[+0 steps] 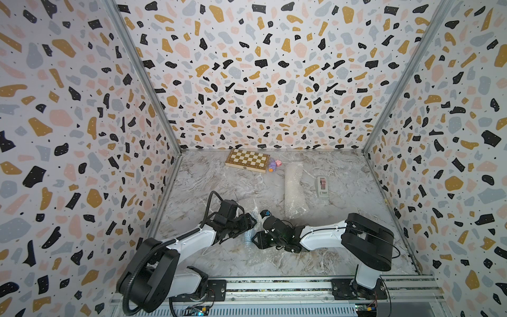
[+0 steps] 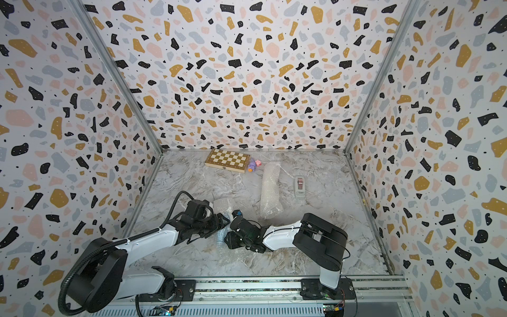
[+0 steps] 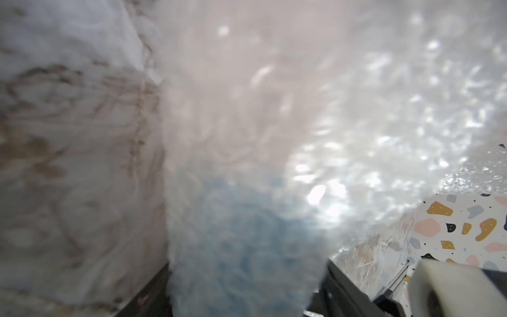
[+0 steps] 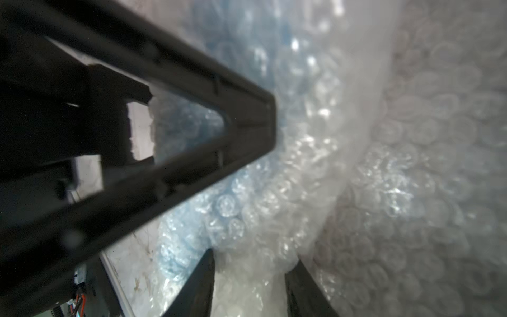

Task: Wrap vases in bubble wrap
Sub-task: Wrap the vase in bubble wrap.

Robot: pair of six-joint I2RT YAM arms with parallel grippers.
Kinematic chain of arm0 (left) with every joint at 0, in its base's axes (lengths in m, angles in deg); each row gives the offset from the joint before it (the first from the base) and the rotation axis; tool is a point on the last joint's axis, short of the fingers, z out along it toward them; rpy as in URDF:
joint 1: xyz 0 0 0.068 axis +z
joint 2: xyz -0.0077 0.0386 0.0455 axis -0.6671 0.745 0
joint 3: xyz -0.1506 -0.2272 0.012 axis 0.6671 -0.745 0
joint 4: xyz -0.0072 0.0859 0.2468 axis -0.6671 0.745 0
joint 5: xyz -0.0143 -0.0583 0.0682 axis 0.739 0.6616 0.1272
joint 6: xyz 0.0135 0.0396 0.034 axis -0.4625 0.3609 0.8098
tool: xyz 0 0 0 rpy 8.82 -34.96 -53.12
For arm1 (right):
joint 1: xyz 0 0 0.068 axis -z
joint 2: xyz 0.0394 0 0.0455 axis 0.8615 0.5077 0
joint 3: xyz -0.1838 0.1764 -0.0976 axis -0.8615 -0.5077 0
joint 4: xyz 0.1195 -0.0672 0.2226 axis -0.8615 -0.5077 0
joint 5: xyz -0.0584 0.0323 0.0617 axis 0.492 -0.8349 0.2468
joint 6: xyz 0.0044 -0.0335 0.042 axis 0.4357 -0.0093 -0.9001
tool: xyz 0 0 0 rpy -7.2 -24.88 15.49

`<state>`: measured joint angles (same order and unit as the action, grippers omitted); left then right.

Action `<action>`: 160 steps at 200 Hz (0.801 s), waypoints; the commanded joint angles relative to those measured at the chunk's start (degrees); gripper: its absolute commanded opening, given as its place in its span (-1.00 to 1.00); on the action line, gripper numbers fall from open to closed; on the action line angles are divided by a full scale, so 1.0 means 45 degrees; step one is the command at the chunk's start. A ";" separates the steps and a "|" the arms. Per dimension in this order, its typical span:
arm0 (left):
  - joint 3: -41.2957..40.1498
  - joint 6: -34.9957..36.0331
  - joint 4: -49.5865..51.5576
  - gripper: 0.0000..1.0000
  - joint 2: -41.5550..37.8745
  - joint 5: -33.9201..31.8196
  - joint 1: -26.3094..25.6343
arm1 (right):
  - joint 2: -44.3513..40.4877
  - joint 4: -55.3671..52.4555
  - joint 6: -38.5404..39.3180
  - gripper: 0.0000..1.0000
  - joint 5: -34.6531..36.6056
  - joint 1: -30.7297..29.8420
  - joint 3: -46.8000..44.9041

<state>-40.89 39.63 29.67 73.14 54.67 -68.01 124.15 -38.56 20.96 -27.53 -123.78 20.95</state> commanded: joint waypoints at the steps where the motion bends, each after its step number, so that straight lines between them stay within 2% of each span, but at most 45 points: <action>1: -0.0426 0.0142 -0.1647 0.47 0.0628 -0.0242 -0.0400 | -0.0032 -0.0213 -0.0125 -0.14 -0.0255 0.0107 -0.0311; 12: -0.0100 0.0373 -0.0996 0.46 0.0820 -0.0733 -0.0672 | -0.0089 -0.0182 -0.0086 -0.14 -0.0324 0.0156 -0.0303; 40: 0.0011 0.0868 -0.0072 0.26 0.0505 -0.1783 -0.0746 | -0.0612 -0.0280 -0.0008 -0.12 -0.0124 0.0271 -0.0380; 59: 0.0685 0.1626 0.1274 0.14 0.0425 -0.2290 -0.0758 | -0.1035 -0.0419 0.0136 -0.05 -0.0172 0.0415 -0.0391; 84: 0.1353 0.2787 0.2417 0.07 0.0224 -0.3011 -0.0746 | -0.1967 -0.0769 0.0353 0.06 -0.0104 0.0702 -0.0595; 128: 0.2713 0.4722 0.4477 0.02 0.0328 -0.3388 -0.0732 | -0.3647 -0.1968 0.0619 0.15 -0.0891 0.2252 -0.0469; 160: 0.4091 0.6219 0.6448 0.01 0.0966 -0.4066 -0.0756 | -0.3295 -0.3266 0.0504 0.15 -0.2987 0.4163 0.0416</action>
<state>-27.27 60.05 51.12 75.78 39.80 -71.38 108.78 -46.89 22.99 -33.70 -109.99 20.07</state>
